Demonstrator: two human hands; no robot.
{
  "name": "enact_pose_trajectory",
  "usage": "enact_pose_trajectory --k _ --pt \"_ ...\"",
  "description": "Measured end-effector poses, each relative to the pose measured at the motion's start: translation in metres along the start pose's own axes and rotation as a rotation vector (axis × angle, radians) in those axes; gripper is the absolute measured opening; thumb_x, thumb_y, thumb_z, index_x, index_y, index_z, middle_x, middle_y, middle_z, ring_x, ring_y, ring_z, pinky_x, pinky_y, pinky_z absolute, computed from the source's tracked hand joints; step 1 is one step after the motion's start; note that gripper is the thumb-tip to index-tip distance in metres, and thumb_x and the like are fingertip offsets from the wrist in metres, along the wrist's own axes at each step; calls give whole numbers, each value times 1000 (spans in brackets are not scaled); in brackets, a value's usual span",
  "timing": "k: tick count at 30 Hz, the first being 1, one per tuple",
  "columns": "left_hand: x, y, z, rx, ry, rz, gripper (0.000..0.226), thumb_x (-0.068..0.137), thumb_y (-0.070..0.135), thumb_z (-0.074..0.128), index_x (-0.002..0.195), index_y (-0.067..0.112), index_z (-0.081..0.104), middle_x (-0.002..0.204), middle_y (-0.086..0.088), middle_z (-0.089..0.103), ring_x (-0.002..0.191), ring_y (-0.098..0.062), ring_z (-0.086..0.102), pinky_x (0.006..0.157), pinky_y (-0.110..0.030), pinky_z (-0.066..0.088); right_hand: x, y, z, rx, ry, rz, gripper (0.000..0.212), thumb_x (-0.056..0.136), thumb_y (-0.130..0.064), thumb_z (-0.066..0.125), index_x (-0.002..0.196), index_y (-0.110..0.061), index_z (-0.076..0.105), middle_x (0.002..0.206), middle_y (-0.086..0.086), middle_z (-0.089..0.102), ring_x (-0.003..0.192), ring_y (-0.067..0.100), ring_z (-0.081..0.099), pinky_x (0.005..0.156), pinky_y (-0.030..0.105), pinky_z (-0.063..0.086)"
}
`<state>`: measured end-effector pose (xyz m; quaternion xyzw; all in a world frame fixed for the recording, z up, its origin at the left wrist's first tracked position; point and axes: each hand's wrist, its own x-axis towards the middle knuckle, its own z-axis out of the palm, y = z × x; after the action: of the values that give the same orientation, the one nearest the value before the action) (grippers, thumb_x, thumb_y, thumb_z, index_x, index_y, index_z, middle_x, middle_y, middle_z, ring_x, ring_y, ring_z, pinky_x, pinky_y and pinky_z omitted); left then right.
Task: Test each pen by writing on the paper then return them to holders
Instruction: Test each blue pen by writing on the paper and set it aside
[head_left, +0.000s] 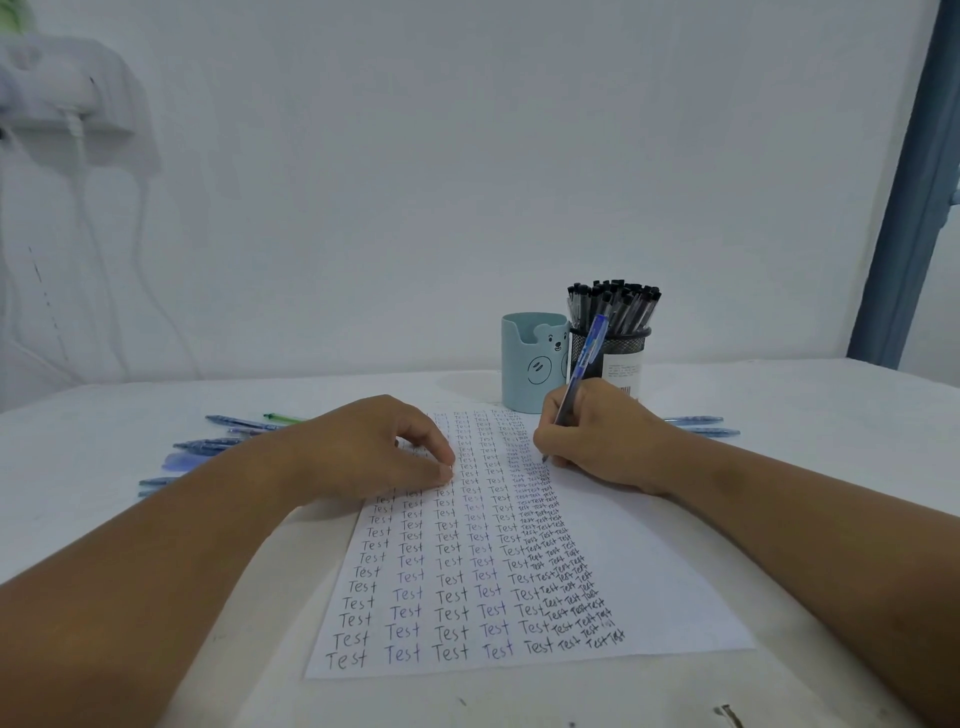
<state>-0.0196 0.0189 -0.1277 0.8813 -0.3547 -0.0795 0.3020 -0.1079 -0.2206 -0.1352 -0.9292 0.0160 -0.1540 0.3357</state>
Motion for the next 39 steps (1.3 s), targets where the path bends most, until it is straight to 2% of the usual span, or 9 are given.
enact_pose_trajectory --k 6,14,19,25,30,33,35,37,39 --pt "0 0 0 3 -6 1 9 82 41 79 90 42 77 113 27 67 114 3 57 112 -39 40 0 0 0 10 -5 2 13 84 -15 66 72 -11 68 71 8 72 57 4 57 64 23 50" --pt "-1 1 0 1 -2 -1 8 83 40 79 91 41 77 112 27 67 111 5 57 111 -37 41 1 1 1 -12 23 8 12 84 -15 66 74 -7 68 72 9 72 58 6 56 65 27 50" --pt "-1 1 0 -4 -11 -7 9 83 40 79 91 40 77 114 26 67 114 4 56 112 -38 40 2 3 0 21 23 13 14 84 -13 65 71 -8 67 63 6 67 55 6 54 63 26 48" --pt "0 0 0 12 -4 -5 10 82 41 79 91 41 77 115 26 66 115 3 56 112 -39 40 2 3 1 9 18 3 13 84 -14 66 71 -9 68 69 8 72 56 4 56 64 25 49" --pt "-1 1 0 9 -7 -9 8 83 40 78 91 42 77 114 27 66 114 5 56 112 -37 40 3 3 2 -14 24 -7 13 84 -16 66 76 -6 66 72 8 72 60 8 58 69 31 54" --pt "-1 1 0 9 -5 -10 8 83 40 78 91 41 77 114 28 66 114 5 56 112 -36 41 3 3 1 -19 21 2 13 84 -16 65 73 -9 67 68 8 70 58 6 56 65 28 51" --pt "-1 1 0 8 -4 -9 8 83 40 78 90 41 77 113 28 66 113 5 56 112 -36 41 3 3 1 77 35 10 17 86 -13 64 70 -10 65 60 8 64 51 8 53 56 24 46" --pt "-1 1 0 9 -5 -6 8 83 40 78 90 42 77 113 28 66 113 6 56 111 -35 41 2 3 0 378 37 63 21 93 -13 60 72 -8 63 61 9 59 46 12 47 46 21 40" --pt "-1 1 0 6 -5 -6 9 83 40 78 91 42 77 112 29 67 112 8 56 111 -34 41 4 5 -1 584 78 103 35 101 -27 53 75 -8 65 66 12 58 49 16 47 42 20 38"
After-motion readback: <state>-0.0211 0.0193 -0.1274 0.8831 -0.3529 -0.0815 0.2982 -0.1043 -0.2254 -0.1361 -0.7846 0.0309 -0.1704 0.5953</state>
